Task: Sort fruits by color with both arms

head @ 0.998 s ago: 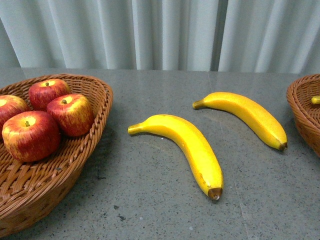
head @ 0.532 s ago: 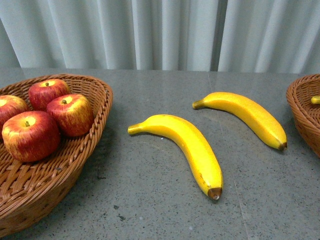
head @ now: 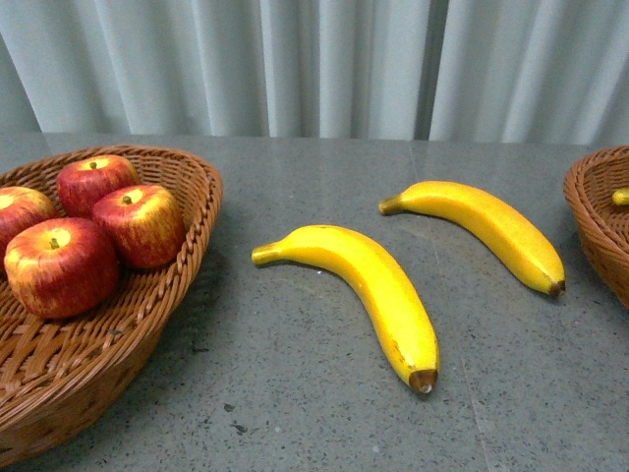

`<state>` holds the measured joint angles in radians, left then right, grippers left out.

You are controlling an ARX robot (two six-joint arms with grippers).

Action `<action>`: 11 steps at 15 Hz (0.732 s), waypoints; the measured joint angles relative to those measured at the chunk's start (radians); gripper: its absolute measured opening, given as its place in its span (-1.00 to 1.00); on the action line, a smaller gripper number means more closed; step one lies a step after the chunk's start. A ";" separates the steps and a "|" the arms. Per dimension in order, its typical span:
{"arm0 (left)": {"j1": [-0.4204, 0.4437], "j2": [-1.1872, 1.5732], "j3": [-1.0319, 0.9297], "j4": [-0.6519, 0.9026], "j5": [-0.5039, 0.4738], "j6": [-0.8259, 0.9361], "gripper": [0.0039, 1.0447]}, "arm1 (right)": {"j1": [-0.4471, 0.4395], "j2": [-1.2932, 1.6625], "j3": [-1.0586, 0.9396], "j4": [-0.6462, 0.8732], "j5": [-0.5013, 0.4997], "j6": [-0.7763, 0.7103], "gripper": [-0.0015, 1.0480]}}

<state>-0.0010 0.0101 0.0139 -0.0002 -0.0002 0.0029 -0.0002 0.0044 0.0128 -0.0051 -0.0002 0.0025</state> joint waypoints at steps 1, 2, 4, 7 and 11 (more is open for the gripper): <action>0.000 0.000 0.000 -0.003 0.000 0.000 -0.98 | 0.000 0.000 0.000 0.001 0.000 0.000 0.87; 0.000 0.000 0.000 -0.004 0.000 -0.002 -0.92 | 0.000 0.000 0.000 0.001 0.000 0.000 0.87; 0.000 0.000 0.000 -0.004 0.000 -0.002 -0.60 | 0.000 0.000 0.000 0.001 0.000 0.000 0.87; 0.000 0.000 0.000 -0.004 0.000 -0.002 -0.05 | 0.000 0.000 0.000 0.001 0.000 0.000 0.87; 0.000 0.000 0.000 -0.004 0.000 -0.002 0.89 | 0.000 0.000 0.000 0.001 0.000 0.000 0.87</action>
<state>-0.0010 0.0101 0.0139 -0.0040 -0.0002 0.0013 -0.0002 0.0044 0.0128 -0.0044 0.0002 0.0025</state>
